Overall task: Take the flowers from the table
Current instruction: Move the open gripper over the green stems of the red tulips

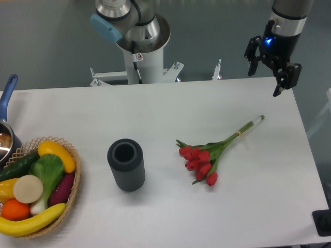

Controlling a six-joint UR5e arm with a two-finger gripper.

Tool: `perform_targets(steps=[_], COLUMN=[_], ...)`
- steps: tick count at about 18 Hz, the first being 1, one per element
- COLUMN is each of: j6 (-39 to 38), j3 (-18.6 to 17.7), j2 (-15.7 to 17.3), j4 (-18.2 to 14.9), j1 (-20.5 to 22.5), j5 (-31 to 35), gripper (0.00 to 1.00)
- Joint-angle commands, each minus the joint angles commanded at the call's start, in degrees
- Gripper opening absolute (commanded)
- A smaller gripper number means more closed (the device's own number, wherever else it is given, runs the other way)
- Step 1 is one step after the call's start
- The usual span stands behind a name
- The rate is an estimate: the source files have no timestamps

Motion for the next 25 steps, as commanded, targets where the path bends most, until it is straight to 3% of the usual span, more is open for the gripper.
perform_targets(steps=[6,10,13,15,22,24,25], j6=[-1.48,-6.05,-19.21,-23.01,-29.35,-30.32,-30.32], j3=[-0.88,-3.77,-7.02,-8.96,-11.60,-12.56,-13.35], j2=[0.61,1.40,1.67,1.41,-1.23,-2.46,-3.24], j4=[0.26,1.05,7.18,11.58,13.88,15.81,18.60], j1=[-0.44,-0.53,-2.36,-4.56,-8.35,-9.31,-9.58], j5=[-0.35,-0.35,-0.44,-0.62,-0.26,-0.18,0.35], gripper=[1.00,1.00,1.00,1.00,1.00,1.00,1.00])
